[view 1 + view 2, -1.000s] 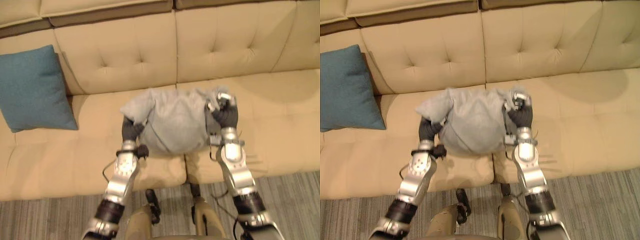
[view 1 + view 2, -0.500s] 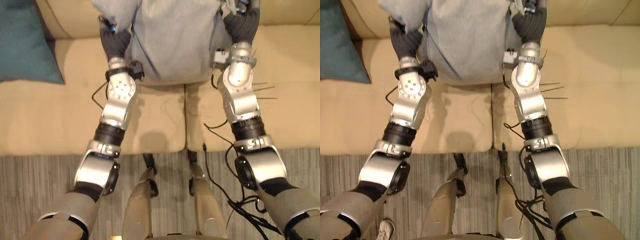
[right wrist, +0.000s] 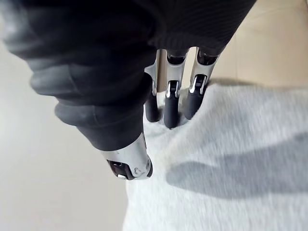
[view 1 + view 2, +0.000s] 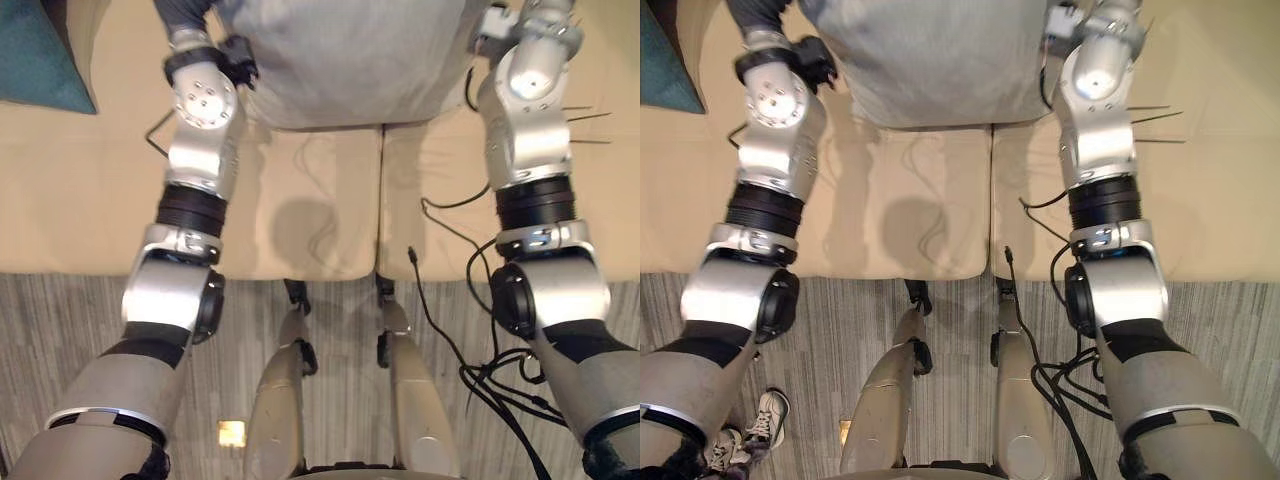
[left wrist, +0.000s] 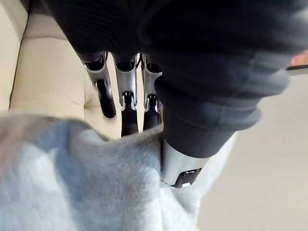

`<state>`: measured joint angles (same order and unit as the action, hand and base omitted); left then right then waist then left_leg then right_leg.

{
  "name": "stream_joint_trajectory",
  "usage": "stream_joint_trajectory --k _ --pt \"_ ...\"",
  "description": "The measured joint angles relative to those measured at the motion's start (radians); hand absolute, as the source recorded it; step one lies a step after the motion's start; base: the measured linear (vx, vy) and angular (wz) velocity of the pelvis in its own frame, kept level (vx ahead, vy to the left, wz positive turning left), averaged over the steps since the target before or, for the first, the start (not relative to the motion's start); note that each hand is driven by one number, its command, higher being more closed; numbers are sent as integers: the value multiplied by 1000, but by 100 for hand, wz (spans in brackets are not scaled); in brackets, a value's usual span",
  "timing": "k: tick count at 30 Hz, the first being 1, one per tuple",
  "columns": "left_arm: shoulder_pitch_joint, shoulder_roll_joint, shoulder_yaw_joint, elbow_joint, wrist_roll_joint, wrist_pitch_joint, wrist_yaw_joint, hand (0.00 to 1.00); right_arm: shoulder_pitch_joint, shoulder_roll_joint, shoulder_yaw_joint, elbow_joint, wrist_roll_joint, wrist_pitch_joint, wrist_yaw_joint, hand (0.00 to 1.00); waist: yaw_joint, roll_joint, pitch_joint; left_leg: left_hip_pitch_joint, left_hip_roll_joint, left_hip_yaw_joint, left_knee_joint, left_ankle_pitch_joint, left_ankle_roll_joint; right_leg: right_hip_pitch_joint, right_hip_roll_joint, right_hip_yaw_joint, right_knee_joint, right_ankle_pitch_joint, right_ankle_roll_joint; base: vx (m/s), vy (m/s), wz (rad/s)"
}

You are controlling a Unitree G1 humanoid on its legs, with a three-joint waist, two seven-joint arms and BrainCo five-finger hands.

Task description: Pick up cushions and gather them together orderly.

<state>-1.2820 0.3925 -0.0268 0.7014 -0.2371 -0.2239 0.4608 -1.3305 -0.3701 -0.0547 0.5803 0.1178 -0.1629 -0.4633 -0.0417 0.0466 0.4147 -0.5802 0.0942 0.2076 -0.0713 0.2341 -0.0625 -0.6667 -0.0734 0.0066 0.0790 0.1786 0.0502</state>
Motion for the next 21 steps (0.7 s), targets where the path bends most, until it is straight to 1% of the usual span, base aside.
stream_joint_trajectory --k 1,4,5,6,7,8,10,12,14,15,16,17,18,20,21 --pt "-3 26 4 2 -12 1 -4 0 -9 -15 -32 0 25 -1 -8 0 -1 0 2 0 1 -9 0 2 0 -1 -1 -8 11 -5 -4 -19 22 15" --pt "-2 63 52 5 -55 2 -3 0 -11 -72 -114 -3 111 -11 -25 0 2 0 2 -1 0 -18 0 8 1 -15 -3 -22 56 -34 -6 -26 9 18" --pt "-1 90 79 5 -76 2 -4 0 -10 -91 -141 -11 160 -26 -33 0 1 0 2 -6 -1 -21 0 12 -1 -28 -11 -30 82 -51 -6 -29 7 16" --pt "-1 99 85 5 -87 2 -4 0 -10 -95 -150 -14 184 -30 -36 0 3 0 2 -8 -1 -23 0 14 0 -34 -12 -32 92 -54 -6 -27 3 17" --pt "-1 110 98 3 -108 2 -10 0 -9 -104 -164 -21 234 -36 -37 0 4 0 2 -11 -1 -27 0 17 -3 -43 -14 -36 109 -62 -8 -20 -6 11" --pt "0 112 101 2 -112 2 -13 0 -5 -107 -164 -27 247 -37 -37 0 4 0 2 -11 -2 -28 -1 17 -4 -43 -14 -37 113 -66 -7 -22 -9 11" --pt "26 114 103 -38 -142 1 -41 0 56 -111 -163 -131 289 -39 -18 0 6 0 2 -9 1 -30 -1 16 -4 -45 -17 -41 131 -77 -6 -13 -12 10" --pt "81 114 102 -101 -145 0 -56 0 127 -114 -163 -206 301 -49 2 0 6 0 2 -2 2 -30 -1 17 -4 -45 -19 -42 148 -83 -5 4 -19 6" --pt "210 113 97 -194 -144 -1 -91 0 295 -126 -163 -295 303 -51 39 0 6 -1 1 23 0 -27 0 17 -4 -32 -24 -42 179 -102 -4 19 -14 8" --pt "255 113 94 -221 -144 -1 -96 0 351 -128 -163 -319 303 -51 50 0 5 -1 1 32 -2 -26 0 16 -4 -25 -27 -42 189 -112 -3 24 -20 12" --pt "347 111 90 -273 -144 -2 -115 0 459 -128 -164 -357 300 -50 66 0 4 -2 1 51 -4 -23 0 15 -4 -12 -31 -44 202 -125 -3 35 -45 10" --pt "482 110 76 -339 -143 -2 -162 0 604 -125 -164 -388 276 -47 104 0 6 -2 0 78 -4 -18 2 1 -4 17 -32 -45 202 -142 -1 34 -54 5" --pt "536 106 72 -367 -143 -3 -182 0 659 -121 -164 -397 264 -45 119 0 7 -2 -1 88 -4 -17 3 -4 -3 27 -31 -45 203 -145 -2 40 -65 2" --pt "756 49 59 -450 -140 -5 -241 0 880 -68 -165 -439 225 -42 161 0 4 -2 -1 134 -4 -16 6 -23 1 75 -31 -45 203 -165 2 42 -56 0" --pt "832 19 55 -464 -134 -4 -262 0 951 -39 -164 -449 205 -38 178 0 4 -3 -3 149 -5 -16 6 -29 0 92 -31 -45 202 -169 2 54 -50 0"
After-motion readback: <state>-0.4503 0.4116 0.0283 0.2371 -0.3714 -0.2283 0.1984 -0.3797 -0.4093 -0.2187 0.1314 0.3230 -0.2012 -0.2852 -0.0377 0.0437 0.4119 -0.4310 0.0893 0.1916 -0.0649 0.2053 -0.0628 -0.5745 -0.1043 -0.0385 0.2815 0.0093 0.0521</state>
